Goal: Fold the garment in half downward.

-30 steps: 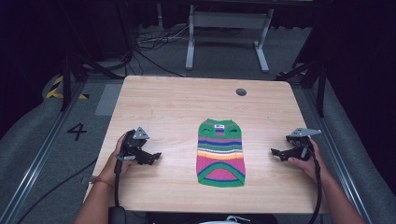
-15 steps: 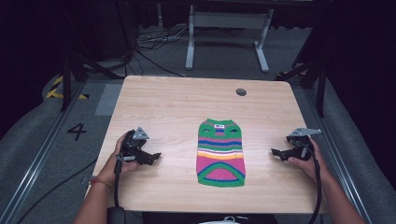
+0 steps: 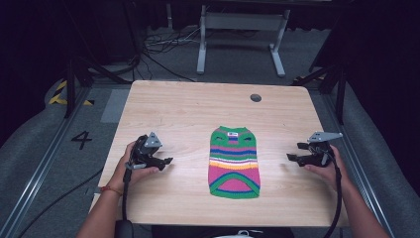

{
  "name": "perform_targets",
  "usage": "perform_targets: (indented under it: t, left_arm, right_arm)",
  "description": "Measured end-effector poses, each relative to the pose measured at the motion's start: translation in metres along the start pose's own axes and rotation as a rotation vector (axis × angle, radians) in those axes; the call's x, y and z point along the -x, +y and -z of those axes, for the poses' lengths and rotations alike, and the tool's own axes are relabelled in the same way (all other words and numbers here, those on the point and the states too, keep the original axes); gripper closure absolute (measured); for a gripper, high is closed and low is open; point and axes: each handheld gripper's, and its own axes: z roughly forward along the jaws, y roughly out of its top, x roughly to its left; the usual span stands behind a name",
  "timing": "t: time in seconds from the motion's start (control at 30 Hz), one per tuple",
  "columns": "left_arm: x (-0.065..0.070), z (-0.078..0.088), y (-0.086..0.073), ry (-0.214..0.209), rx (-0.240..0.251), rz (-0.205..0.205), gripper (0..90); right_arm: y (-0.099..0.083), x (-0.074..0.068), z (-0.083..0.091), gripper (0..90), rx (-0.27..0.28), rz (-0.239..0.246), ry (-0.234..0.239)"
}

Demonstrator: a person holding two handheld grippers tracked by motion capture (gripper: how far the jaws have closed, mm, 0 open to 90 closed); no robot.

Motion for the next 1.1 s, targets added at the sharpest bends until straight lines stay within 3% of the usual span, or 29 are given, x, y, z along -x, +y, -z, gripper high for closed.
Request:
perform_targets:
  t: [0.13, 0.2, 0.4, 0.53, 0.77, 1.0, 1.1]
  left_arm:
    - [-0.004, 0.002, 0.012, -0.023, 0.024, 0.019, 29.5]
    - [-0.005, 0.002, 0.018, -0.014, 0.033, 0.019, 29.1]
    - [-0.008, -0.002, 0.037, -0.020, 0.041, -0.009, 29.2]
    - [-0.010, -0.008, 0.056, -0.011, 0.047, -0.021, 29.9]
    - [-0.021, -0.017, 0.088, -0.032, 0.102, 0.007, 30.5]
    - [-0.018, -0.048, 0.116, -0.041, 0.092, -0.013, 32.3]
    - [-0.014, -0.070, 0.124, -0.072, 0.066, -0.011, 31.9]
  right_arm:
    - [0.012, -0.004, 0.001, 32.7, 0.007, 0.015, 0.000]
    - [0.018, -0.006, 0.001, 32.8, 0.005, 0.024, 0.001]
    - [0.036, -0.011, -0.005, 32.8, 0.008, 0.055, 0.011]
    - [0.056, -0.017, -0.017, 32.6, 0.008, 0.078, 0.026]
    - [0.084, -0.023, -0.040, 34.4, 0.014, 0.101, 0.052]
    - [0.103, -0.025, -0.071, 36.1, -0.014, 0.110, 0.072]
    - [0.107, -0.026, -0.083, 37.1, -0.030, 0.114, 0.074]
